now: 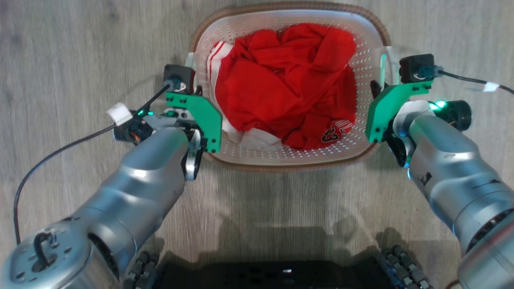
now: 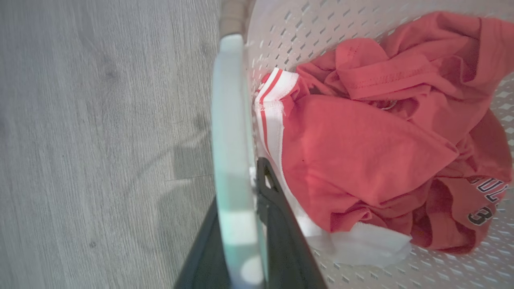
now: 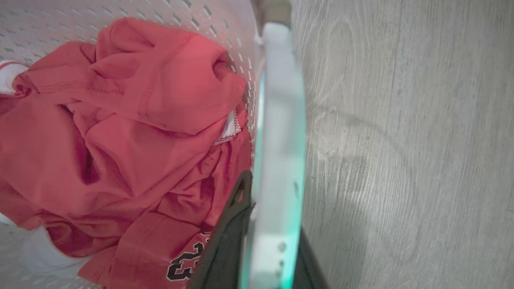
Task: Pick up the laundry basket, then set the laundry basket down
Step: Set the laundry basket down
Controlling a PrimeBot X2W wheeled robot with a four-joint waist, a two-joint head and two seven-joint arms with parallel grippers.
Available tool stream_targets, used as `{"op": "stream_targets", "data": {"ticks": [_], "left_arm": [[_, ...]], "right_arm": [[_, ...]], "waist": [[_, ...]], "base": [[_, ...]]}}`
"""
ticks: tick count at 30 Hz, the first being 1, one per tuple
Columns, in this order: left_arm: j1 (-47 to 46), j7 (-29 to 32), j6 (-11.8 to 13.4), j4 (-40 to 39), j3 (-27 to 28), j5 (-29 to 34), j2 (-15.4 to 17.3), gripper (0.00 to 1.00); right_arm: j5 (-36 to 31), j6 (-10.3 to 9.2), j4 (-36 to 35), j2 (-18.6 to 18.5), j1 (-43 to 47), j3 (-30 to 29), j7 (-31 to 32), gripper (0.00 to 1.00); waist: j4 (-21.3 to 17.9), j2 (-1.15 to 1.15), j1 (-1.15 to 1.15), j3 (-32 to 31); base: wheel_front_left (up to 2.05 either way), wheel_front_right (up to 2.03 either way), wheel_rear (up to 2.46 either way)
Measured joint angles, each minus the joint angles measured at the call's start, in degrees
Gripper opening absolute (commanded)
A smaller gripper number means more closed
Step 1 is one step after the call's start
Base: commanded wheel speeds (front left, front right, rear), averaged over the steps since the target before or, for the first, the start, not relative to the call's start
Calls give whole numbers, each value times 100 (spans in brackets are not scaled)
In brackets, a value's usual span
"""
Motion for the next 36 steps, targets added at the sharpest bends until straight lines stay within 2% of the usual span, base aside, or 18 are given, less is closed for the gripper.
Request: {"op": "stream_targets", "data": {"ticks": [11,16,24,32,33,36], "left_arm": [[-124,174,534,-520,-3,145,65,0],[-181,241,651,-639,-4,166,79,0],[-208,290,705,-712,-2,225,99,0],[-302,282,513,-523,-3,224,86,0],[-307,281,497,-502,-3,223,85,0],[-327,257,495,-465,-3,187,78,0]], "right_arm": [[-94,0,1,-107,-129,-76,-65,0],[-116,0,5,-118,-142,-100,-73,0],[-168,0,19,-119,-226,-115,-71,0],[-218,0,14,-114,-252,-154,-104,0],[-218,0,14,-111,-255,-155,-115,2],[-265,0,11,-110,-267,-160,-123,22]], "waist": [[130,0,-1,506],[123,0,-1,650],[103,0,-1,721],[72,0,-1,781],[69,0,-1,786],[69,0,-1,796]], "base": [[0,0,0],[0,0,0],[0,0,0],[0,0,0],[0,0,0],[0,0,0]]}}
